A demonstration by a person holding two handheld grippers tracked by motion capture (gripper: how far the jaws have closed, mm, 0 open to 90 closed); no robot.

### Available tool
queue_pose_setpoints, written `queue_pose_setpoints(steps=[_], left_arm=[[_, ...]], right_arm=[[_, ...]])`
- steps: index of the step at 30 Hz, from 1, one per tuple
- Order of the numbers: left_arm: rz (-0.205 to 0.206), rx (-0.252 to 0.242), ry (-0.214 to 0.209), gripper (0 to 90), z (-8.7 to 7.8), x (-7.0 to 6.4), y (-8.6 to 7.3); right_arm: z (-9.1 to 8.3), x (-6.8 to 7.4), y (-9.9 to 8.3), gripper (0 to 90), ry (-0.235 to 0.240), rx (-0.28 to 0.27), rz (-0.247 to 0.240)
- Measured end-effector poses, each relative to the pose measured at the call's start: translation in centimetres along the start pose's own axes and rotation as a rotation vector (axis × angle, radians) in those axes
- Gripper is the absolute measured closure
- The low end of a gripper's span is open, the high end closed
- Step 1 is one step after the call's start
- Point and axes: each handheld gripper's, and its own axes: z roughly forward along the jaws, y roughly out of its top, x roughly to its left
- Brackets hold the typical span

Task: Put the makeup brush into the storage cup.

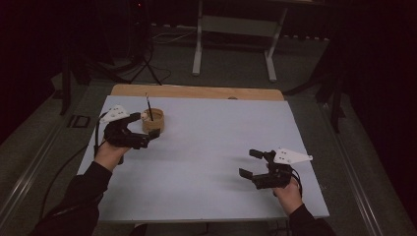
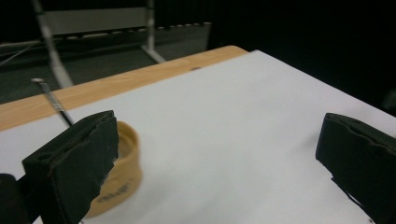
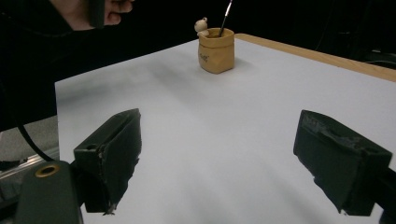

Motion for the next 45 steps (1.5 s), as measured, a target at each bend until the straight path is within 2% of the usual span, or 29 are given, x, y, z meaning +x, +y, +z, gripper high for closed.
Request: queue_pose_setpoints(steps=[1,2,7,12,16,21,23,25,26,28,29,33,34,36,38,40,42,45], left_arm=[[0.009,-0.004,-0.038,0.0,-0.2,-0.4,-0.4],[0.009,-0.012,-0.055,0.0,-0.3,-0.6,-0.6],[0.024,-0.035,-0.094,0.0,-0.9,-1.3,-1.4],[0.020,-0.053,-0.123,1.0,-1.1,-1.6,-2.3],[0.047,-0.040,-0.131,1.0,-1.0,-2.2,-3.3],[0.040,-0.079,-0.193,1.0,-1.5,-2.9,-4.2],[0.072,-0.109,-0.197,1.0,-1.8,-3.3,-4.7],[0.096,-0.119,-0.194,1.0,-2.0,-3.6,-5.3],[0.120,-0.125,-0.194,1.0,-2.1,-3.8,-6.0],[0.121,-0.119,-0.193,1.0,-2.1,-3.8,-6.4],[0.095,-0.112,-0.216,1.0,-2.2,-3.6,-7.1],[0.089,-0.110,-0.230,1.0,-2.3,-3.6,-8.0],[0.092,-0.097,-0.247,1.0,-2.5,-3.7,-8.6],[0.097,-0.096,-0.254,0.9,-2.5,-3.7,-8.8],[0.078,-0.112,-0.266,0.9,-2.8,-3.7,-9.2],[0.097,-0.111,-0.271,0.9,-2.9,-3.8,-9.6],[0.140,-0.124,-0.276,1.0,-3.2,-4.0,-10.4],[0.147,-0.118,-0.283,0.9,-3.4,-4.0,-10.8]], right_arm=[[0.0,0.0,0.0,15.1,-0.003,0.002,-0.003],[0.0,0.0,-0.1,15.1,-0.003,0.002,-0.002],[0.0,-0.1,-0.3,15.1,-0.004,0.013,-0.003],[0.0,-0.3,-0.5,15.0,-0.003,0.015,0.000],[0.1,-0.2,-0.5,15.1,0.000,0.022,-0.005],[0.1,-0.2,-0.6,15.0,0.003,0.022,-0.004],[0.2,-0.1,-0.6,15.0,0.008,0.022,-0.003],[0.2,-0.1,-0.6,15.0,0.007,0.023,-0.007],[0.2,0.0,-0.6,15.0,0.008,0.022,-0.008],[0.2,0.0,-0.6,15.1,0.006,0.023,-0.009],[0.2,0.0,-0.6,15.0,0.009,0.023,-0.008],[0.3,0.0,-0.6,15.1,0.010,0.025,-0.006],[0.3,-0.1,-0.6,15.0,0.009,0.025,-0.007],[0.3,-0.1,-0.6,15.0,0.009,0.025,-0.006],[0.3,0.0,-0.7,15.1,0.010,0.026,-0.004],[0.3,0.0,-0.7,15.1,0.010,0.026,-0.005],[0.3,0.0,-0.7,15.0,0.011,0.025,-0.007],[0.3,0.0,-0.7,15.1,0.013,0.024,-0.006]])
